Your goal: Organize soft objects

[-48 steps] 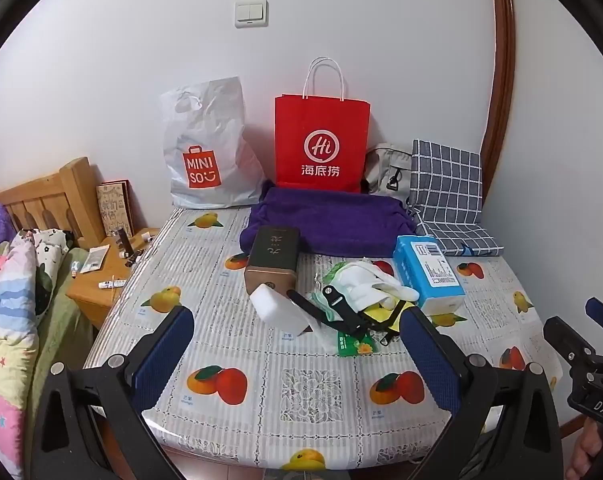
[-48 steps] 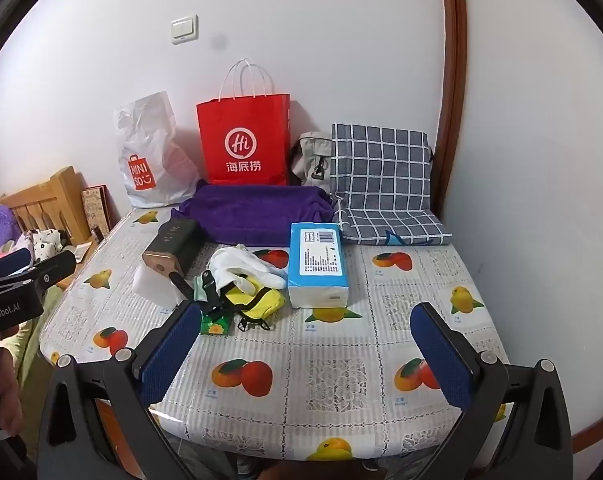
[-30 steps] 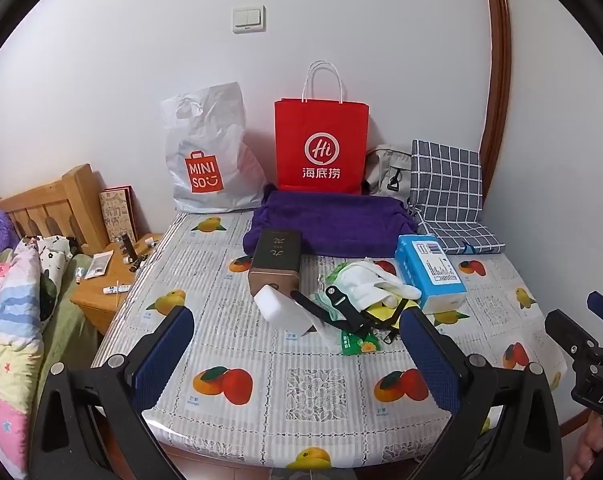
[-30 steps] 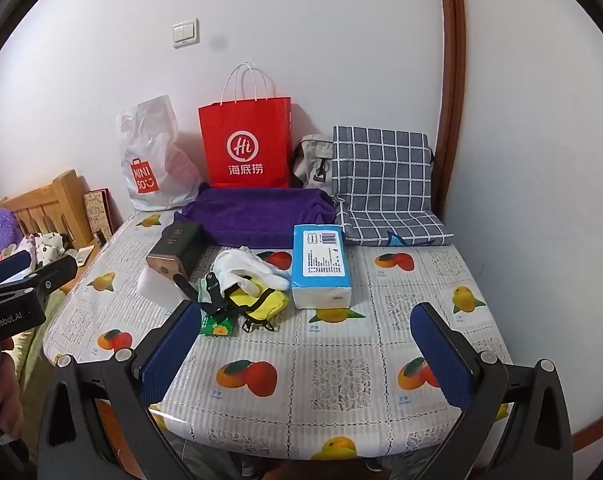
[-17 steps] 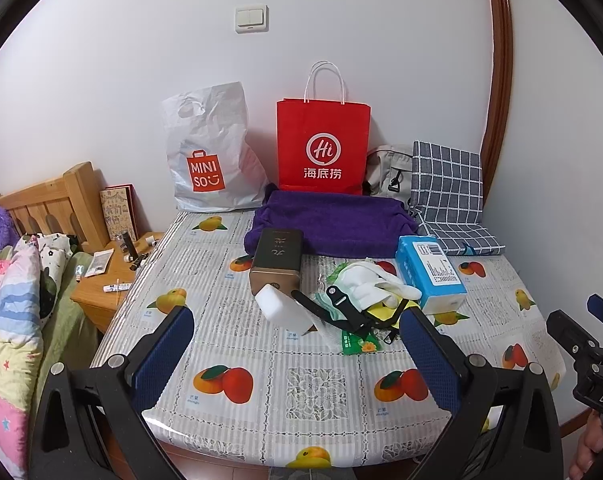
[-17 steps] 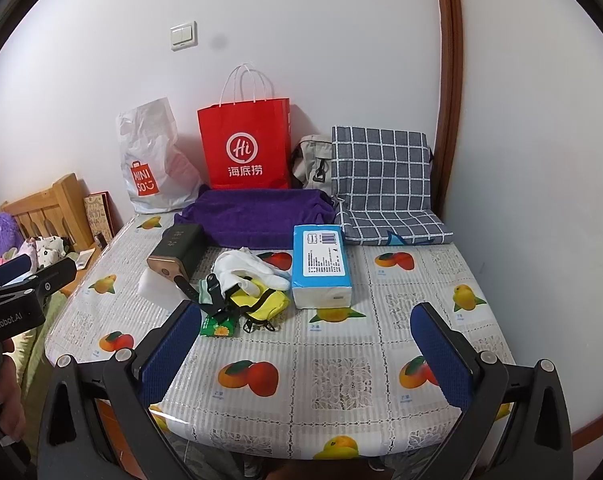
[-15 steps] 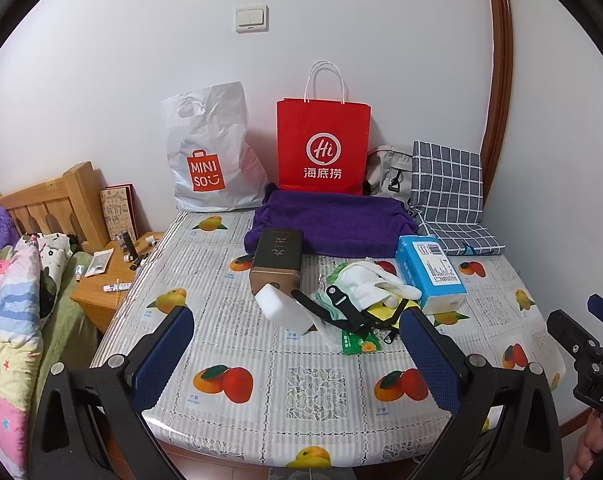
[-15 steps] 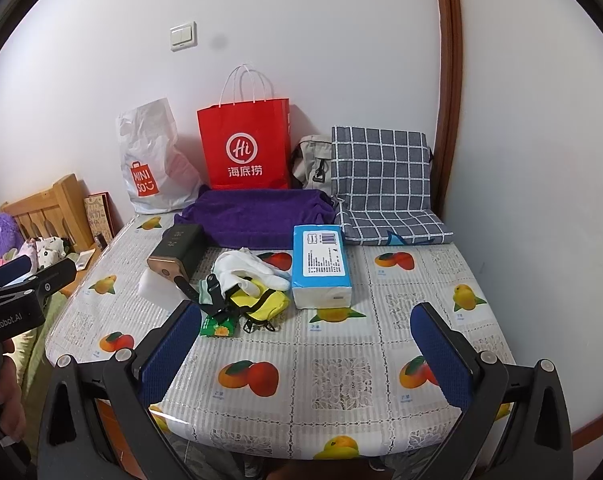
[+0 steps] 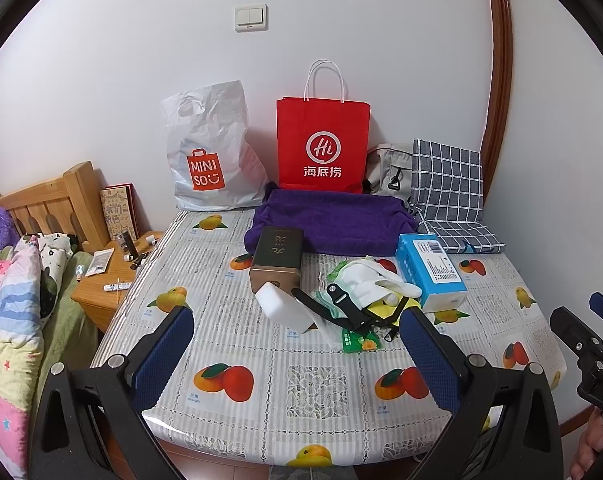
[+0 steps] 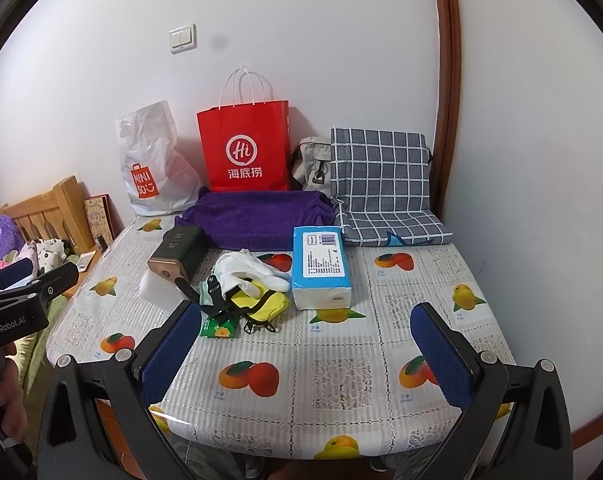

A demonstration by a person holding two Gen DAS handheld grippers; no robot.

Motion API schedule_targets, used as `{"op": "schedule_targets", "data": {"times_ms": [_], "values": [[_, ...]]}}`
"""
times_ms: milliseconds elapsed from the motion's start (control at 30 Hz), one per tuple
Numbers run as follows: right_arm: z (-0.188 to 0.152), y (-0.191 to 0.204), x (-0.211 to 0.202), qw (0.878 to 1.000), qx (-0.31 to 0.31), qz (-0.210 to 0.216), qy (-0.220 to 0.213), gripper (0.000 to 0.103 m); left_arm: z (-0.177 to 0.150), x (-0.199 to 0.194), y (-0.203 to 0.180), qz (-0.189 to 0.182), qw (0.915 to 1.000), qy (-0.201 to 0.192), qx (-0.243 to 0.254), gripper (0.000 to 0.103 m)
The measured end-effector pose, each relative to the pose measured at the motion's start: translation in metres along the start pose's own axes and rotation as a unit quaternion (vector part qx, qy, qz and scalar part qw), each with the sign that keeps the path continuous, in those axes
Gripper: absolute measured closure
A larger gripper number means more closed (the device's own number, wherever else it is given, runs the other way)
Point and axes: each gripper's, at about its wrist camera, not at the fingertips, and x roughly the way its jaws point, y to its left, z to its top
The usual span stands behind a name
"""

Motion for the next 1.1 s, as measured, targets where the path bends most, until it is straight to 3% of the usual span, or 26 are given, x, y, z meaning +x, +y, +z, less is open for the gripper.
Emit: {"op": "schedule_targets", "data": {"times_ms": [1100], "values": [[0.0008, 0.0037, -0.0026, 1.000, -0.002, 0.003, -0.005, 0.000, 0.0005, -0.0002, 0.0000, 0.000, 1.0000, 0.000, 0.000, 0.000]]}}
